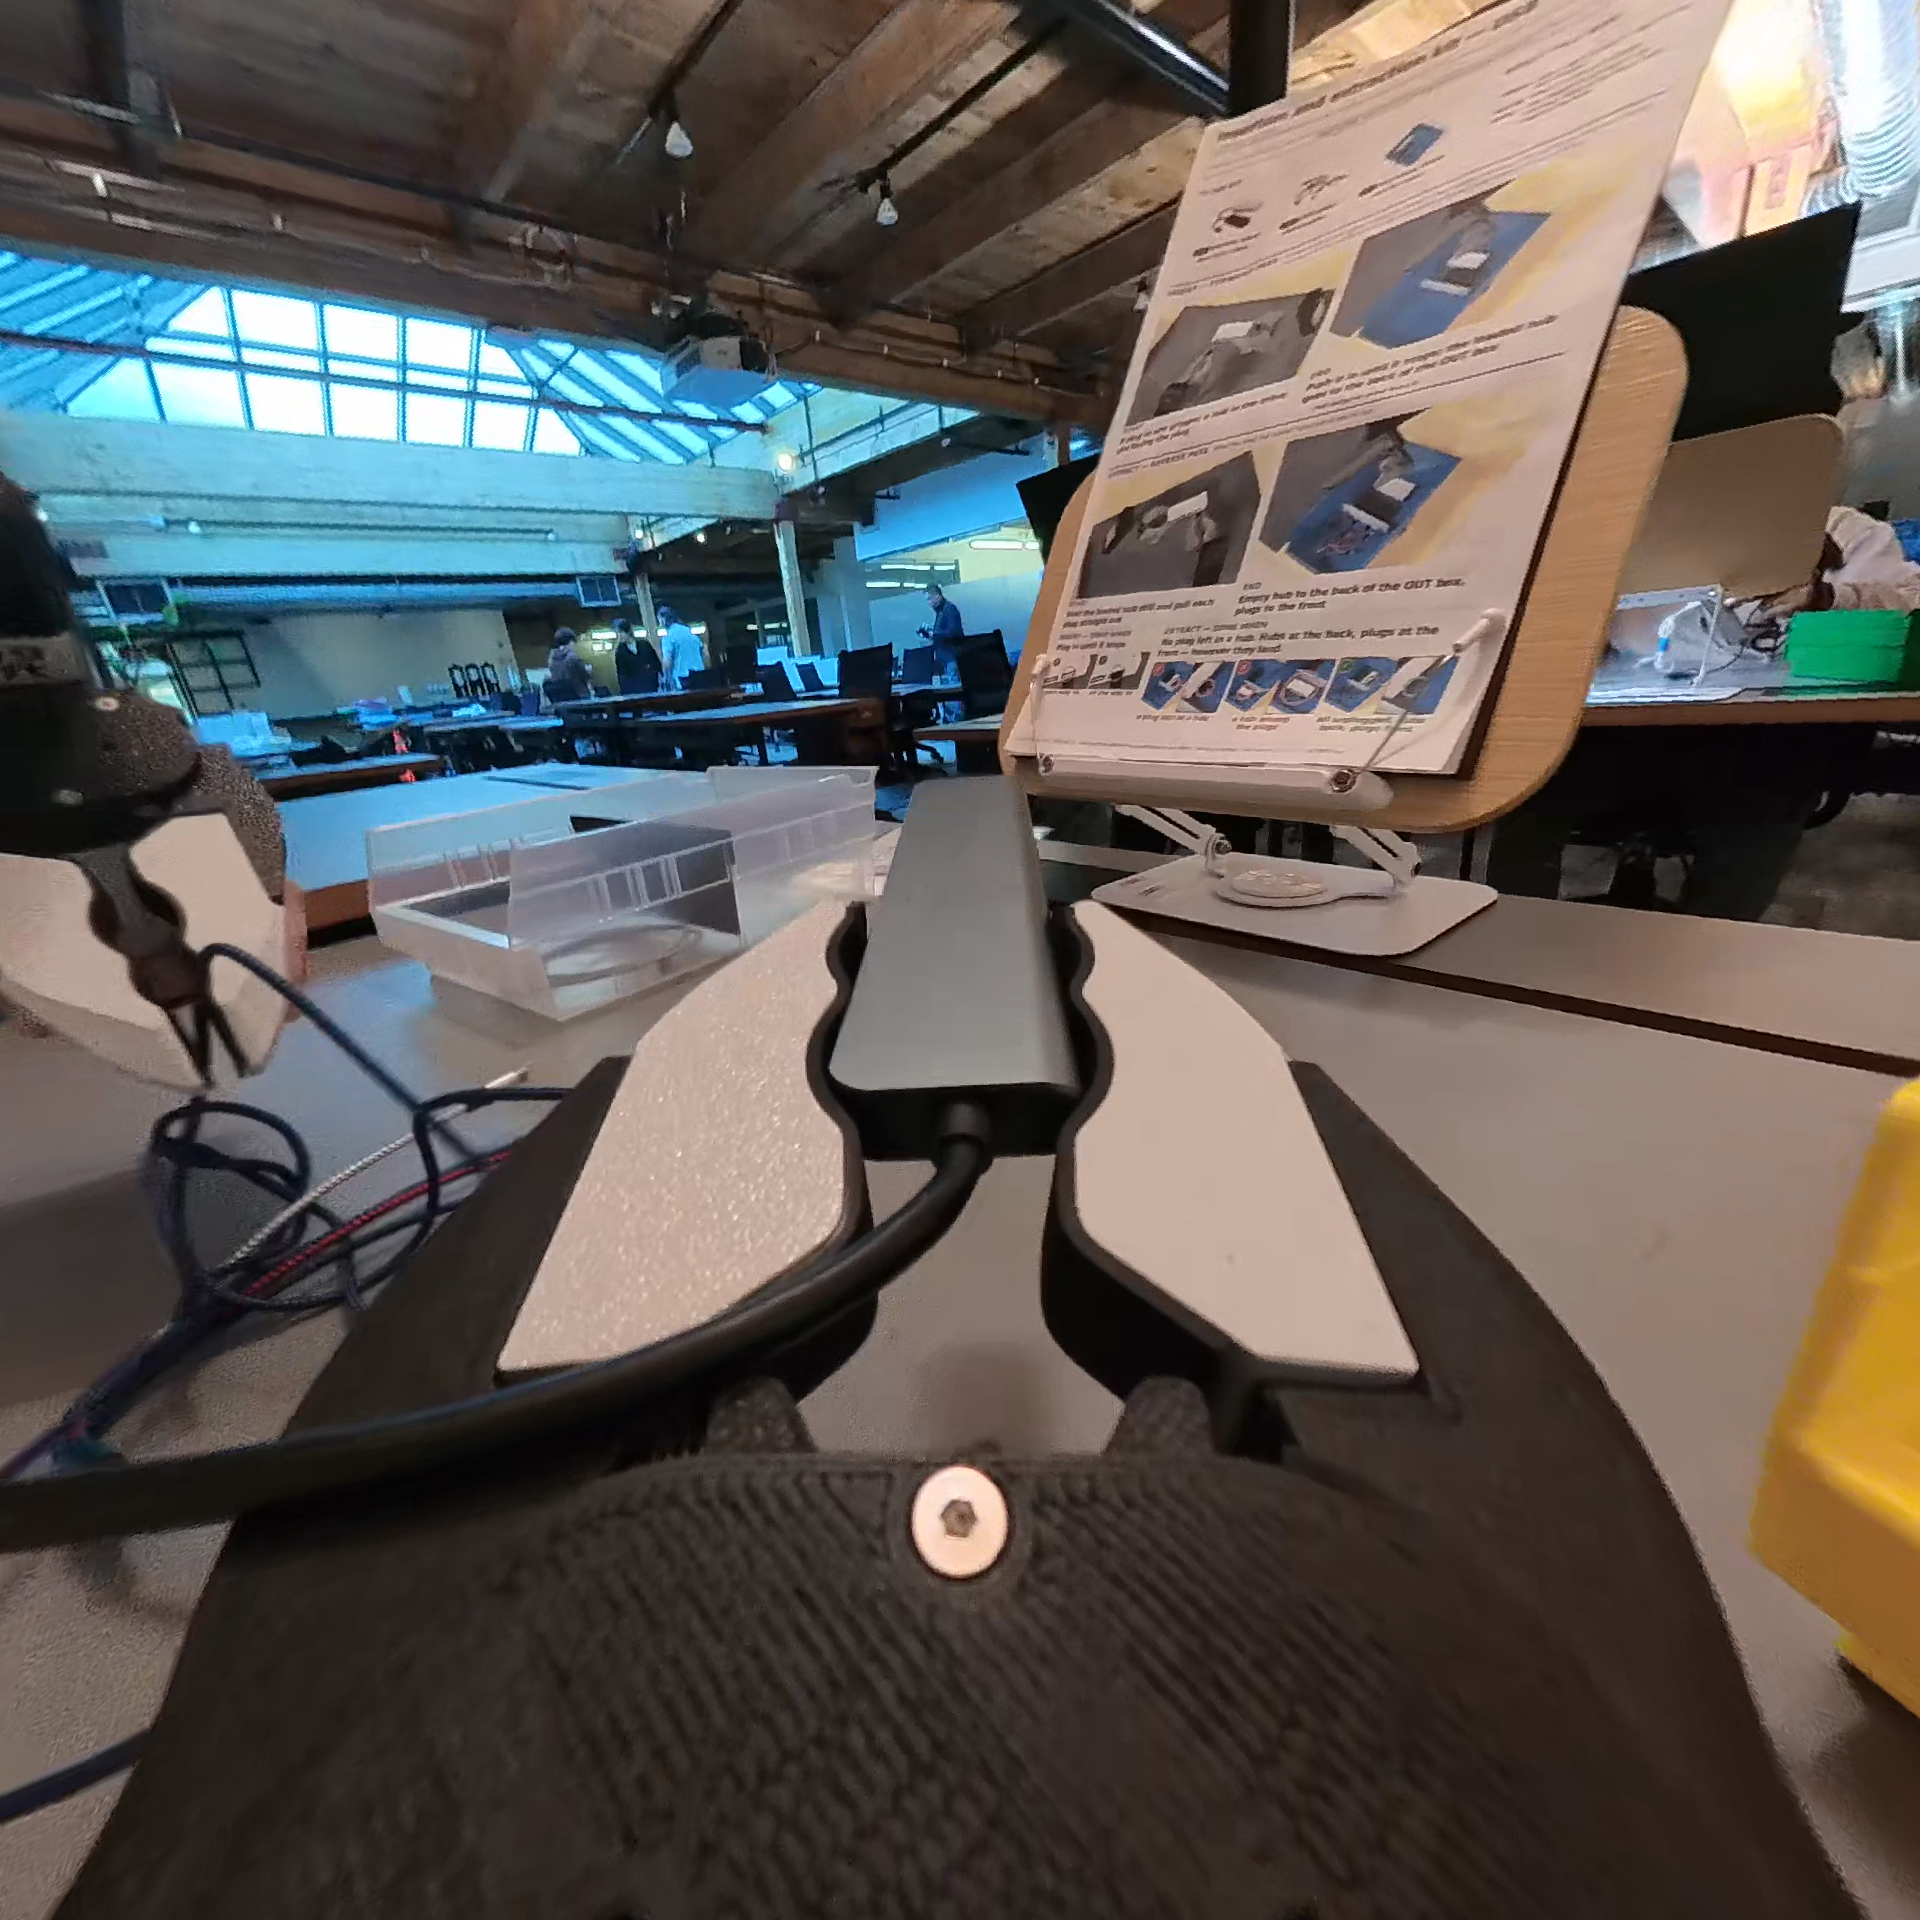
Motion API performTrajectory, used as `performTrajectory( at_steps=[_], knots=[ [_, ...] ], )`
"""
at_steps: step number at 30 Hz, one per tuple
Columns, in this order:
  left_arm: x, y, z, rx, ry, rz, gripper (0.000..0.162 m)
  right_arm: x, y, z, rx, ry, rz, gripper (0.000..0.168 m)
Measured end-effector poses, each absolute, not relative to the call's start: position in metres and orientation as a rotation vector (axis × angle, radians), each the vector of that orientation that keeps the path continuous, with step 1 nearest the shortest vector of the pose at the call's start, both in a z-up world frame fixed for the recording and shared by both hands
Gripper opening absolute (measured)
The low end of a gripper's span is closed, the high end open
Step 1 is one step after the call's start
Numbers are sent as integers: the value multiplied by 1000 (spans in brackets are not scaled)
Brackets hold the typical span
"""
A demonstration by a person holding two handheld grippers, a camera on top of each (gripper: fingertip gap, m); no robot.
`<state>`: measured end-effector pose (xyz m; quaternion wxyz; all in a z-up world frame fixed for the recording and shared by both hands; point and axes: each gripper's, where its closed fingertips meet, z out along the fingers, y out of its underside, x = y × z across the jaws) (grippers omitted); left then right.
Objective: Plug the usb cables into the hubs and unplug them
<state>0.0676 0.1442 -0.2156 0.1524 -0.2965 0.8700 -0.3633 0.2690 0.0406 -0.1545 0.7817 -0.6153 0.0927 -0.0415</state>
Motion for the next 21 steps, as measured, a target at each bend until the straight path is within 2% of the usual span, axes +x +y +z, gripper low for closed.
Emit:
performTrajectory(
  at_steps=[1, 3, 4, 6, 8, 11, 14, 17, 21],
  knots=[
    [60, 144, -221, -882, 2554, -1021, 11, 267, 42, -155, -1339, 187, -94, 35],
    [51, 156, -236, -962, 2636, -847, 39, 265, 44, -156, -1354, 168, -98, 35],
    [49, 164, -241, -1000, 2649, -738, 48, 264, 45, -157, -1356, 166, -103, 35],
    [50, 181, -242, -1046, 2610, -579, 55, 263, 46, -157, -1361, 159, -97, 35],
    [56, 197, -231, -1073, 2509, -477, 56, 264, 45, -157, -1357, 164, -93, 35],
    [73, 189, -188, -1060, 2312, -524, 55, 266, 43, -156, -1344, 175, -77, 35],
    [88, 121, -148, -908, 2240, -762, 42, 268, 43, -155, -1331, 185, -63, 35],
    [102, 68, -144, -817, 2327, -757, 47, 268, 43, -155, -1335, 183, -66, 35],
    [128, 17, -172, -916, 2502, -743, 32, 268, 44, -155, -1337, 185, -81, 35]
  ],
)
